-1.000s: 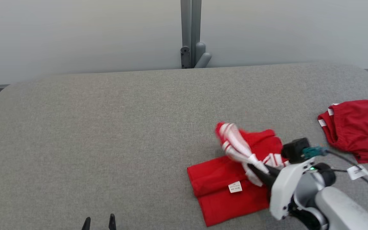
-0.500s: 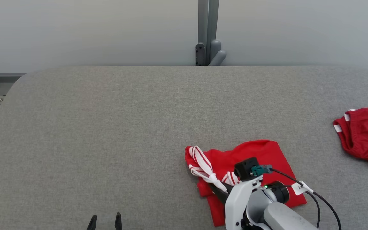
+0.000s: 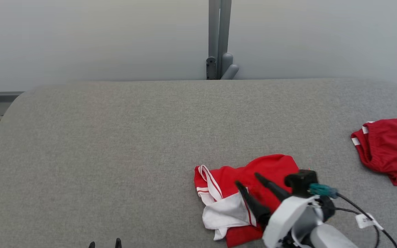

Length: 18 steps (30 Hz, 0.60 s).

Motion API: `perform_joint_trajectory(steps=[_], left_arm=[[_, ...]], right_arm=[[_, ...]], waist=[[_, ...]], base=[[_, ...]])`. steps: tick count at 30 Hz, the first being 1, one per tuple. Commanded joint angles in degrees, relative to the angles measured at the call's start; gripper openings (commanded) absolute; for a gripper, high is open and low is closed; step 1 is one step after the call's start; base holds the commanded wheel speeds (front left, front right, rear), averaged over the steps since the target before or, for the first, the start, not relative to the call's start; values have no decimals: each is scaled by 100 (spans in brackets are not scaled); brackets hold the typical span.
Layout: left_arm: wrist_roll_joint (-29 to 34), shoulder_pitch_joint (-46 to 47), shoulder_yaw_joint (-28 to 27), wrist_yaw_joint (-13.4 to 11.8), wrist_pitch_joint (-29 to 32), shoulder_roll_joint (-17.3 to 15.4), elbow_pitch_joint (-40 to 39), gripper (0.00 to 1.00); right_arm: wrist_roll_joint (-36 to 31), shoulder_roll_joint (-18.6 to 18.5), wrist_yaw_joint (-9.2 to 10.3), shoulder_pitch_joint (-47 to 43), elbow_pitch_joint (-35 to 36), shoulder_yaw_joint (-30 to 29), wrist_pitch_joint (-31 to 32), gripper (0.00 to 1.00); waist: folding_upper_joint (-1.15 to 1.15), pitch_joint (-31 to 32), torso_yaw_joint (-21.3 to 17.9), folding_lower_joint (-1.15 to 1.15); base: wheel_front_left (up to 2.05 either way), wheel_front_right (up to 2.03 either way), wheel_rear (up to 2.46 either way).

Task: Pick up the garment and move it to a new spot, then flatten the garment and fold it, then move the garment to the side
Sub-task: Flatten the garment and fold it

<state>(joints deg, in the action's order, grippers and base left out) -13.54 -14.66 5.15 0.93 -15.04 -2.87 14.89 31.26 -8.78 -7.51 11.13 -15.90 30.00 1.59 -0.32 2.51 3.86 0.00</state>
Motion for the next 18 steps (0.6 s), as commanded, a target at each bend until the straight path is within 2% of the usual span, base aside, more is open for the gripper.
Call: perform_joint_trajectory(steps=[1, 5, 9, 14, 18], left_arm=[[-10, -83, -22, -10, -15, -7, -34, 100], [-47, -130, -21, -32, -15, -7, -78, 100], [-82, -157, 5, -55, -15, -7, -97, 100], [-105, -156, 16, -79, -15, -8, -96, 100], [-93, -182, 8, -61, -15, -8, -93, 100]], right_arm=[[-96, -129, 4, -203, 189, -202, -82, 100], [-291, -300, 2, -763, 714, -1047, -267, 100], [-966, -442, 2, -1259, 873, -1954, -683, 100], [-1707, -306, 2, -1805, 602, -3005, -1363, 100], [-2176, -153, 3, -2106, 239, -3577, -1643, 100]], waist=[[32, 91, -133, 0], [32, 165, -292, 0], [32, 214, -419, 0], [32, 273, -517, 0], [32, 332, -564, 0]], base=[[0, 0, 0], [0, 0, 0], [0, 0, 0], [0, 0, 0], [0, 0, 0]])
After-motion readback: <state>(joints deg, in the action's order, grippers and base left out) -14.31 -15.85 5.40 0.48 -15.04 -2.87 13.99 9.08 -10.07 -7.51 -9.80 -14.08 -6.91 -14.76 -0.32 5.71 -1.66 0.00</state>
